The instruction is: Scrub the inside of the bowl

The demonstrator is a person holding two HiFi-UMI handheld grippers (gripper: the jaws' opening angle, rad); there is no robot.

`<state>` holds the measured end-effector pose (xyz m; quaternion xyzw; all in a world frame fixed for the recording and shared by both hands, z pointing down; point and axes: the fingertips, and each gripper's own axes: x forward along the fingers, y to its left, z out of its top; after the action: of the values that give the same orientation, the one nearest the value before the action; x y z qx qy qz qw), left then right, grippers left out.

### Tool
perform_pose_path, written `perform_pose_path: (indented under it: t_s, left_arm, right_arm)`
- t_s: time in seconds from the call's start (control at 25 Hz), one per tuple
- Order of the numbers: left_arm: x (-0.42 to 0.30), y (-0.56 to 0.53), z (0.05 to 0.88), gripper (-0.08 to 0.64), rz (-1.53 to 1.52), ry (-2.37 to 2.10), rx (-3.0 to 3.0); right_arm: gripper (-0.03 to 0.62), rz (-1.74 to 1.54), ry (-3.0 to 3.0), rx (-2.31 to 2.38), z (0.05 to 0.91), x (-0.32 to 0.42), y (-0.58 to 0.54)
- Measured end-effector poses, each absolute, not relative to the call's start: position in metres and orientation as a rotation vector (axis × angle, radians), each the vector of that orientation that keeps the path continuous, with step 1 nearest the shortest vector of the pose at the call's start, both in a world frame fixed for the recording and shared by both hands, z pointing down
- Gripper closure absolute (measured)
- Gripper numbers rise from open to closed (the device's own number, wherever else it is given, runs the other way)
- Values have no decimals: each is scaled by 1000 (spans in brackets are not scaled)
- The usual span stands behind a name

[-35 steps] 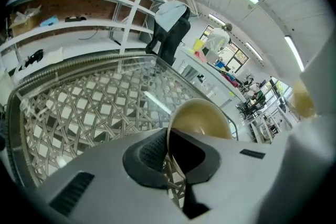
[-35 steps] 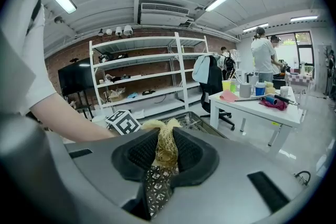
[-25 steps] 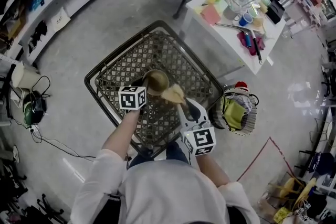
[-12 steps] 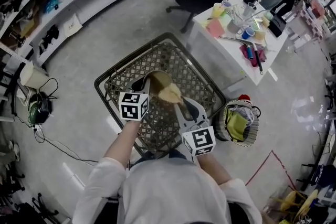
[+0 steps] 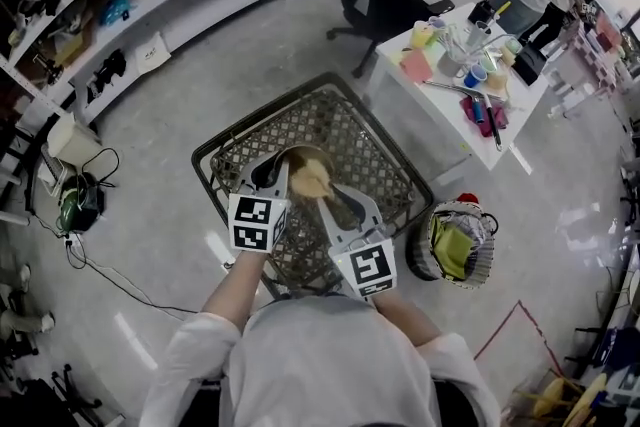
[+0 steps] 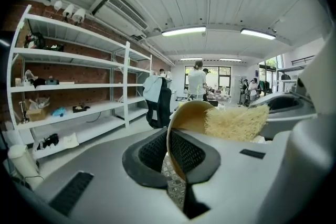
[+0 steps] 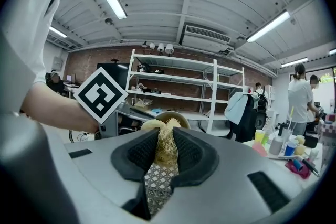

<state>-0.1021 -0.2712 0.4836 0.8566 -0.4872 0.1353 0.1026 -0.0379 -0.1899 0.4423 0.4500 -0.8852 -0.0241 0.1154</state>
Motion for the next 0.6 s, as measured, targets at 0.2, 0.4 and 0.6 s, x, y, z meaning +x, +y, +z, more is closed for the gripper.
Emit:
perform_pose_path:
  t_s: [0.2,0.4,0.6]
  left_arm:
    - [-107,-256,466,520,391,-1473,2574]
    - [-103,-247,447,520,333,-1477,2613]
    - [-94,-246,441,520,326,-1447,2646]
  right_arm:
    - [502,-172,-2563,1316,428,-45,-191]
    - [502,-160,-2452,1374,434,-33,-191]
    - [502,-111,-2440,1321,449,-43,-176]
